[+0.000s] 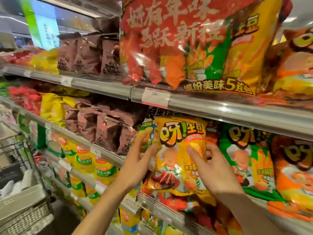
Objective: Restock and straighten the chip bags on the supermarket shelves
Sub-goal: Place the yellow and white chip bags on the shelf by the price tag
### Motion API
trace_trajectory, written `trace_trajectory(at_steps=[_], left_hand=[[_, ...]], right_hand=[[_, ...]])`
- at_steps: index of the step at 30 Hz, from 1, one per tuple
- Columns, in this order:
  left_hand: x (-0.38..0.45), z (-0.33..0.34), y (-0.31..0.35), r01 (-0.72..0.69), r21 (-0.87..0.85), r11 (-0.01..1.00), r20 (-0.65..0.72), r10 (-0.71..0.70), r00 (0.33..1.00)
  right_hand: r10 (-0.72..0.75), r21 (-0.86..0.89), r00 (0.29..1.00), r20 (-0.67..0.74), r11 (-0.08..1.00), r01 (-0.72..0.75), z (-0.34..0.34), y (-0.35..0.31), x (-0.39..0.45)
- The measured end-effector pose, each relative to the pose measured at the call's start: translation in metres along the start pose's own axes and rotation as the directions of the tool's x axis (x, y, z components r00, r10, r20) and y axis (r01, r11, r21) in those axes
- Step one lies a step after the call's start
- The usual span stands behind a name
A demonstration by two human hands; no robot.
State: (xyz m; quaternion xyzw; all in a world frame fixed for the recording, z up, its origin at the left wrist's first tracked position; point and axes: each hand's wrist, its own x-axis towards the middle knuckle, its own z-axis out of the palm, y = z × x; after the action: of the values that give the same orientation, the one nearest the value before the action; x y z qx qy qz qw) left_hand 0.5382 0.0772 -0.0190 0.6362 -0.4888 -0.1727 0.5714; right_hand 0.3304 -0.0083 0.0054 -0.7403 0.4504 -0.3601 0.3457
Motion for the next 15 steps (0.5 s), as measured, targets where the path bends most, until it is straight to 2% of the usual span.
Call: trace_trajectory(at_steps=[3, 5, 9, 15], left_hand=[[0.041, -0.004, -0.017, -0.045, 0.307, 0.951, -0.128, 0.088, 0.988], [0.064, -0.001, -0.021, -0.044, 0.424, 0.905, -0.128, 0.108, 0.986], [0.096, 0.008, -0.025, -0.033, 0.479, 0.877, -0.043, 0.061, 0.997], [0.114, 0.008, -0.038, -0.009, 0.507, 0.862, -0.005, 0.013, 1.000]], right_hand=[[0.040, -0.020, 0.990, -0.138, 0.999, -0.043, 0.005, -0.006, 0.004], [0.067, -0.024, 0.978, -0.197, 0.997, -0.073, 0.006, -0.007, 0.007], [0.085, -0.067, 0.958, -0.275, 0.992, -0.107, 0.006, -0.004, 0.009], [0.070, -0.055, 0.940, -0.334, 0.994, -0.094, 0.009, -0.005, 0.011]])
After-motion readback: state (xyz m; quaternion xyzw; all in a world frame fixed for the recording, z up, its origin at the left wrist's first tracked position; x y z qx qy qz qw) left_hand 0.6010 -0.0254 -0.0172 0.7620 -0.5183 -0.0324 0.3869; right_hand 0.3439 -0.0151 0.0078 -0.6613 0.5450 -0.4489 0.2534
